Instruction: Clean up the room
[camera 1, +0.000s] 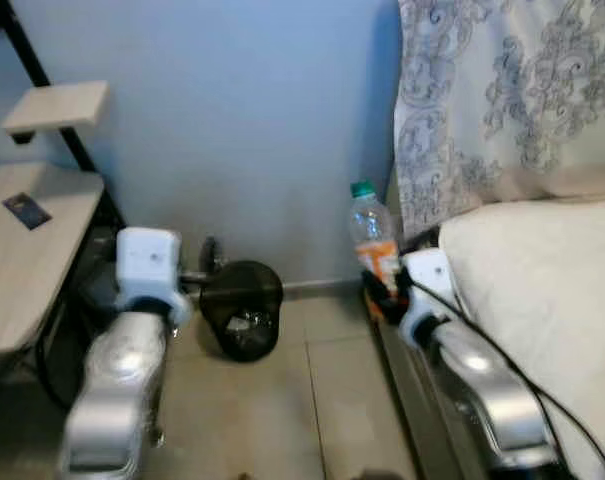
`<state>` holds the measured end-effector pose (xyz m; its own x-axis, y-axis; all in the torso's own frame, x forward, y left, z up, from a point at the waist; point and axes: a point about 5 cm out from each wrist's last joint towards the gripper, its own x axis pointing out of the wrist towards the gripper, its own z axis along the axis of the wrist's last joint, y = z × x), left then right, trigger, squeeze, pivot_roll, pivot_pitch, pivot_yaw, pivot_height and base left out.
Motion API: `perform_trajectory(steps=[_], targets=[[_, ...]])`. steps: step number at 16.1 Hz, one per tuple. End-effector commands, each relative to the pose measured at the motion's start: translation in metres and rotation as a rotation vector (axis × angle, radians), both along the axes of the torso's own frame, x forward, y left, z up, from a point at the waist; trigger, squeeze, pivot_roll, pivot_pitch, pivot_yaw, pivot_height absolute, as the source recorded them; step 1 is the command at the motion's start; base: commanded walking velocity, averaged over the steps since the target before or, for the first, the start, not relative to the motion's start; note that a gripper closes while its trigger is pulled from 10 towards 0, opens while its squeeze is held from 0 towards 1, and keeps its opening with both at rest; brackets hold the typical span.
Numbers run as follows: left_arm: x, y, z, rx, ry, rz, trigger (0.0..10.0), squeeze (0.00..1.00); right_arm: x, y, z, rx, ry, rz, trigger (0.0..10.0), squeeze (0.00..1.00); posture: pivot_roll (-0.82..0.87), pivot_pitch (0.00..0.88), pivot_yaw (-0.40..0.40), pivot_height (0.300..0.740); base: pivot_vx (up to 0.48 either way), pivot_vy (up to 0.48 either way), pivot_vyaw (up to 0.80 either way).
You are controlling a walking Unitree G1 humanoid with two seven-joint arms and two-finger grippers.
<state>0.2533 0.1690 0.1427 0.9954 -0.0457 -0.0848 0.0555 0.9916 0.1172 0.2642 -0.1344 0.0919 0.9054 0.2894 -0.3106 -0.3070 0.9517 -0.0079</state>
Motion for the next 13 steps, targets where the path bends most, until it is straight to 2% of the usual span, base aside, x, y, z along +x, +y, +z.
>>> perform_trajectory(steps=[1,9,13], targets=[[-0.0012,0.0056,0.0023,0.021,-0.008,0.016,10.0,1.0,0.003,0.0041,0.0055,0.008,-0.029,0.029,10.0,0.0,-0.03,0.042,0.019,0.74,0.319,0.0,0.0],[0.0002,0.0071,0.0015,0.035,-0.004,0.005,10.0,1.0,0.0041,-0.0034,-0.0009,-0.007,-0.023,-0.012,10.0,0.0,-0.03,0.019,0.022,0.74,0.314,0.0,0.06],[-0.0004,0.0069,0.0005,0.034,0.003,0.002,10.0,1.0,0.0041,-0.005,-0.0014,0.026,-0.014,-0.048,10.0,0.0,-0.03,0.029,0.019,0.74,0.313,0.0,0.13]])
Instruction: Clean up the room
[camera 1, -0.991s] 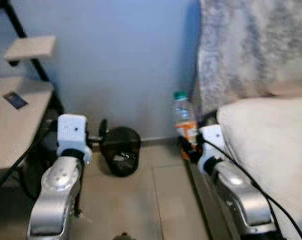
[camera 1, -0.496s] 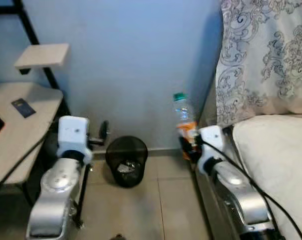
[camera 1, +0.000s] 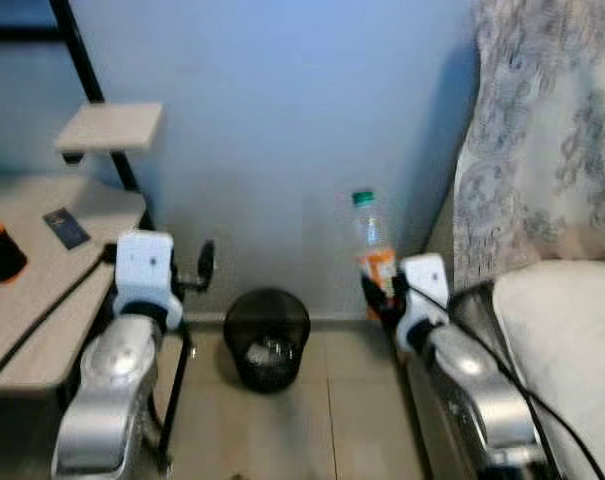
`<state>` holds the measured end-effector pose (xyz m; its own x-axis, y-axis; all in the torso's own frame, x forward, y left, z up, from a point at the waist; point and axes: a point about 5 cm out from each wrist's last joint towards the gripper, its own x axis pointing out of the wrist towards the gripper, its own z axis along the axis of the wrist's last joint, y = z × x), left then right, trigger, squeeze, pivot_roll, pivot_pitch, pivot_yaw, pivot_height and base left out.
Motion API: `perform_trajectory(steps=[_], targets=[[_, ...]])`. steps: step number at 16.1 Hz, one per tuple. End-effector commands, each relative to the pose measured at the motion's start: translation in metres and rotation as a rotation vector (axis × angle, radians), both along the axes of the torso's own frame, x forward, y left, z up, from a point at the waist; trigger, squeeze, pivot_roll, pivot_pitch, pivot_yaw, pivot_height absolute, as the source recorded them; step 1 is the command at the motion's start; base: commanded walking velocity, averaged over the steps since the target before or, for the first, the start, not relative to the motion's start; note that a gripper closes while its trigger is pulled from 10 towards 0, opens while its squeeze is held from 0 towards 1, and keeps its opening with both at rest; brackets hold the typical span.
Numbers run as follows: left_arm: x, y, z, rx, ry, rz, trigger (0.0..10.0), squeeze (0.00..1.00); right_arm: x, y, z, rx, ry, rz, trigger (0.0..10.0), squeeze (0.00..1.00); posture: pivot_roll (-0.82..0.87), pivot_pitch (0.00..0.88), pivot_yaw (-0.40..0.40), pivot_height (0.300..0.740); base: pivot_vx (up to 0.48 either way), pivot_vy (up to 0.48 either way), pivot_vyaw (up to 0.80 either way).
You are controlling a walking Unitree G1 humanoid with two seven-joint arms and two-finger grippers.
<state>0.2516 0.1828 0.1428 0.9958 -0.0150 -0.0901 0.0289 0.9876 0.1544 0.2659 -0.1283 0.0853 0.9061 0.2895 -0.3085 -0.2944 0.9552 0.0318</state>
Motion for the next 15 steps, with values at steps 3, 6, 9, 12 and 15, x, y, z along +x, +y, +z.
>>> perform_trajectory(steps=[3,6,9,12,15], targets=[[0.0014,-0.0066,-0.0009,0.008,0.011,-0.035,10.0,1.0,0.0021,-0.0093,0.0039,-0.034,-0.019,-0.012,10.0,0.0,-0.02,0.044,0.02,0.74,0.311,0.0,0.0],[0.0005,-0.0064,-0.001,0.007,0.016,-0.04,10.0,1.0,0.0019,-0.0098,0.0022,-0.032,-0.006,-0.025,10.0,0.0,-0.02,0.05,0.018,0.74,0.314,0.0,0.0],[-0.0015,-0.0075,-0.0023,0.001,0.02,-0.042,10.0,1.0,0.0003,-0.0094,0.0,-0.006,0.021,-0.031,10.0,0.0,-0.02,0.056,0.022,0.74,0.314,0.0,0.0],[-0.0038,-0.0082,-0.0057,-0.007,0.028,-0.048,10.0,1.0,-0.0006,-0.0105,-0.0002,-0.028,0.014,-0.016,10.0,0.0,-0.02,0.061,0.024,0.74,0.314,0.0,0.0],[-0.0046,-0.0116,-0.0072,-0.012,0.033,-0.068,10.0,1.0,-0.0017,-0.0119,-0.002,-0.044,0.018,-0.001,10.0,0.0,-0.03,0.065,0.023,0.74,0.312,0.0,0.0]])
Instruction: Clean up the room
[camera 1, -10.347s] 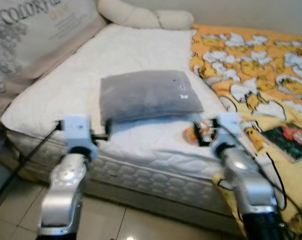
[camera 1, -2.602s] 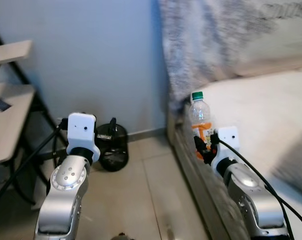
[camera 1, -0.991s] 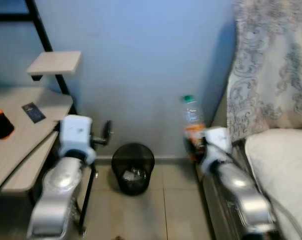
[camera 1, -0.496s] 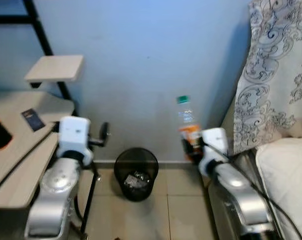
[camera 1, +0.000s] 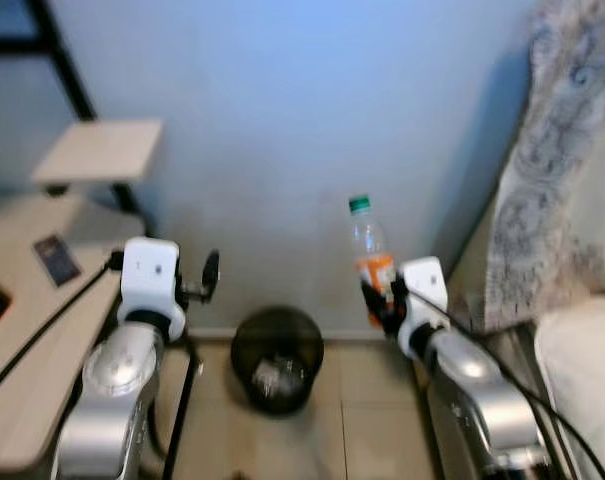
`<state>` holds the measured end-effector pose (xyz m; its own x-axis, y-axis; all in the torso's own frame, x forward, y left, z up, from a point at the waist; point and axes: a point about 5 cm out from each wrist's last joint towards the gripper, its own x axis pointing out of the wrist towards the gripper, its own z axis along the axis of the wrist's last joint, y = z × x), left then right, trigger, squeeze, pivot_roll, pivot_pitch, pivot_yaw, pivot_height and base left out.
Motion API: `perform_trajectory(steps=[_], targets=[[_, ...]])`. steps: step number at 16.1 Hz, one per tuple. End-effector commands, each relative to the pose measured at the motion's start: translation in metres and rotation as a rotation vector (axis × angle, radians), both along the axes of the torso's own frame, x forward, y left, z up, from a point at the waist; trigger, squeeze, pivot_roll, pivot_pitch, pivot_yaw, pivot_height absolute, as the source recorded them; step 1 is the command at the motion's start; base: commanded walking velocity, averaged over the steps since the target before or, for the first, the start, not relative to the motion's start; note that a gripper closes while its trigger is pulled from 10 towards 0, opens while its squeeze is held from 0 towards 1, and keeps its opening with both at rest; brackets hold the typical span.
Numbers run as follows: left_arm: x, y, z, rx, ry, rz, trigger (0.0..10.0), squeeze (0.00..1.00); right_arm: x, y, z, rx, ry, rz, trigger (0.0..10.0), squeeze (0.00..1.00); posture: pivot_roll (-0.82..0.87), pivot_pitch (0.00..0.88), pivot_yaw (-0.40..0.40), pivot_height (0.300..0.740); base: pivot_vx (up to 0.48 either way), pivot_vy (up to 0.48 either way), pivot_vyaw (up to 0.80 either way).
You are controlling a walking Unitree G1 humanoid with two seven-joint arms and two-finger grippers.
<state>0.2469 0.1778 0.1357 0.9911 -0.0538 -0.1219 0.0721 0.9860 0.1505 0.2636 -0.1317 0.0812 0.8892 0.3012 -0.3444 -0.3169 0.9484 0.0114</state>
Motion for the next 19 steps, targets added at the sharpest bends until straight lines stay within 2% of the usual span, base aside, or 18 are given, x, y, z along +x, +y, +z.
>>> perform_trajectory(steps=[1,5,10,11,13,15,17,18,19], targets=[[0.0,-0.007,0.0,-0.008,0.001,-0.031,10.0,1.0,0.001,-0.008,0.002,-0.023,-0.012,-0.006,10.0,0.0,-0.03,0.067,0.024,0.74,0.311,0.0,0.0],[0.0,-0.006,-0.001,0.006,0.001,-0.047,10.0,1.0,0.002,-0.008,0.001,-0.011,-0.008,-0.018,10.0,0.0,-0.02,0.069,0.022,0.74,0.311,0.0,0.2],[0.0,-0.006,-0.001,0.015,0.003,-0.057,10.0,1.0,0.005,-0.005,0.0,-0.041,-0.008,0.025,10.0,0.0,-0.02,0.074,0.025,0.74,0.312,0.0,0.0],[-0.001,-0.007,-0.002,0.014,0.006,-0.061,10.0,1.0,0.003,-0.002,-0.003,-0.061,0.011,0.084,10.0,0.0,-0.02,0.075,0.024,0.74,0.311,0.0,0.49],[-0.002,-0.007,-0.003,0.018,0.011,-0.067,10.0,1.0,0.003,-0.001,-0.004,-0.077,0.018,0.1,10.0,0.0,-0.02,0.078,0.021,0.74,0.313,0.0,0.8],[-0.003,-0.008,-0.004,0.024,0.021,-0.082,10.0,1.0,0.004,-0.001,-0.007,-0.052,0.032,0.098,10.0,0.0,-0.02,0.082,0.017,0.74,0.311,0.0,0.4],[-0.005,-0.013,-0.008,0.033,0.048,-0.133,10.0,1.0,0.001,-0.001,-0.015,-0.037,0.085,0.156,10.0,0.0,-0.02,0.086,0.014,0.74,0.156,0.0,0.0],[-0.01,-0.02,-0.013,0.037,0.08,-0.225,10.0,1.0,-0.005,0.002,-0.025,-0.07,0.142,0.262,10.0,0.0,-0.02,0.086,0.014,0.74,0.0,0.0,0.0],[-0.018,-0.029,-0.023,0.078,0.144,-0.362,10.0,1.0,-0.008,0.002,-0.042,-0.162,0.203,0.362,10.0,0.0,-0.03,0.089,0.011,0.74,0.0,0.0,0.0]])
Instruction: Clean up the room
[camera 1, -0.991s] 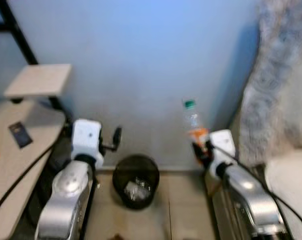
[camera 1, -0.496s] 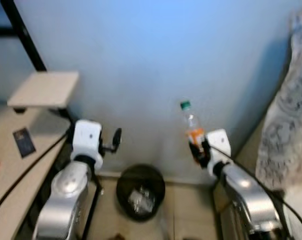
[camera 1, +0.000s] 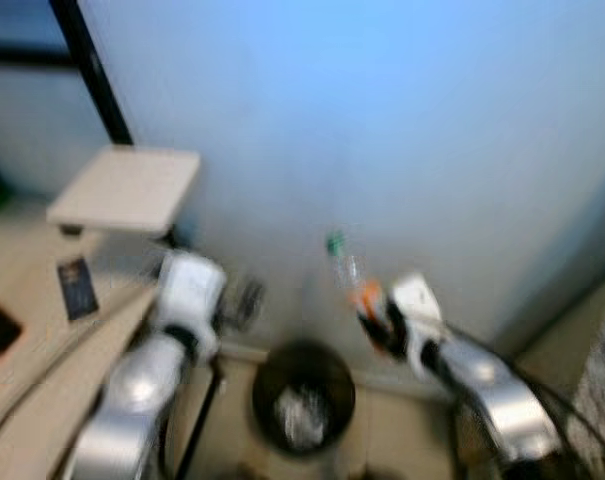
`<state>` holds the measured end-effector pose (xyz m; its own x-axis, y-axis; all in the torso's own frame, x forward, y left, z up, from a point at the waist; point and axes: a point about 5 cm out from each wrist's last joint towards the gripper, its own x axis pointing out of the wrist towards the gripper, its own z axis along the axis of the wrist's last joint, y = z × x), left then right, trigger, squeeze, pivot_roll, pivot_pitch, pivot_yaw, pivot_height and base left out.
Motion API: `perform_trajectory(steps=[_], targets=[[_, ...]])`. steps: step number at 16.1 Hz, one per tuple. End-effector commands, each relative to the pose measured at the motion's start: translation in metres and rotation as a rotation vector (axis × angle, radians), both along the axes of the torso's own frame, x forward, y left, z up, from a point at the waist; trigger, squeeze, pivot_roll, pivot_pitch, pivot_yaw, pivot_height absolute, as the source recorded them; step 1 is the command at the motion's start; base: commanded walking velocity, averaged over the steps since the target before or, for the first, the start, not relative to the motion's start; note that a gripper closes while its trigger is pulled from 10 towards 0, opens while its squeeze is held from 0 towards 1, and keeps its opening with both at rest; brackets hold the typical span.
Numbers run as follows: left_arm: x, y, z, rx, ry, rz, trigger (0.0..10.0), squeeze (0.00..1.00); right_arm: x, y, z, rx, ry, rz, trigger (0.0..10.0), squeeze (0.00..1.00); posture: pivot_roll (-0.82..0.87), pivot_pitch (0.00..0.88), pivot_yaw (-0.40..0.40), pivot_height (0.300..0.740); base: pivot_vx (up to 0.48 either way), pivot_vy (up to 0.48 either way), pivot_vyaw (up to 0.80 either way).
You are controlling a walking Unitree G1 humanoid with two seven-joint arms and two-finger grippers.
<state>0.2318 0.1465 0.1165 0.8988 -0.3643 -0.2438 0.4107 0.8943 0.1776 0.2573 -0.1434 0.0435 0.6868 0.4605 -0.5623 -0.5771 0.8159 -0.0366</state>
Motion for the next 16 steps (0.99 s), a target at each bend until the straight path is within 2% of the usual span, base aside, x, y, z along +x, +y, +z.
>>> perform_trajectory(steps=[1,2,3,5,8,11,14,15,16], targets=[[-0.006,0.001,-0.006,0.034,0.048,-0.067,10.0,1.0,0.0,0.012,-0.01,-0.049,0.013,0.082,10.0,0.0,-0.03,0.093,0.007,0.74,0.0,0.0,0.0],[-0.01,0.0,-0.013,0.074,0.099,-0.134,10.0,1.0,0.007,0.012,-0.022,-0.119,0.037,0.06,10.0,0.0,-0.03,0.098,0.007,0.74,0.0,0.0,0.0],[-0.011,0.001,-0.015,0.091,0.112,-0.148,10.0,1.0,0.01,0.013,-0.025,-0.129,0.036,0.054,10.0,0.0,-0.03,0.103,0.005,0.74,0.0,0.0,0.0],[-0.014,0.004,-0.022,0.174,0.166,-0.253,10.0,1.0,0.018,0.024,-0.037,-0.161,0.052,0.032,10.0,0.0,-0.03,0.109,0.001,0.74,0.0,0.0,0.0],[-0.019,0.009,-0.027,0.202,0.241,-0.337,10.0,1.0,0.024,0.036,-0.049,-0.2,0.074,-0.006,10.0,0.0,-0.03,0.11,0.0,0.74,0.0,0.0,0.0],[-0.018,0.01,-0.027,0.19,0.251,-0.317,10.0,1.0,0.026,0.045,-0.054,-0.228,0.091,0.001,10.0,0.0,-0.03,0.108,0.001,0.74,0.0,0.0,0.0],[-0.018,0.009,-0.026,0.188,0.255,-0.333,10.0,1.0,0.026,0.052,-0.055,-0.201,0.113,0.011,10.0,0.0,-0.03,0.116,0.005,0.74,0.0,0.0,0.0],[-0.018,0.009,-0.026,0.187,0.256,-0.334,10.0,1.0,0.026,0.054,-0.055,-0.175,0.123,0.008,10.0,1.0,-0.03,0.119,0.006,0.74,0.0,0.0,0.0],[-0.017,0.009,-0.025,0.185,0.256,-0.332,10.0,1.0,0.027,0.056,-0.055,-0.162,0.127,0.006,10.0,1.0,-0.03,0.121,0.006,0.74,0.0,0.0,0.0]])
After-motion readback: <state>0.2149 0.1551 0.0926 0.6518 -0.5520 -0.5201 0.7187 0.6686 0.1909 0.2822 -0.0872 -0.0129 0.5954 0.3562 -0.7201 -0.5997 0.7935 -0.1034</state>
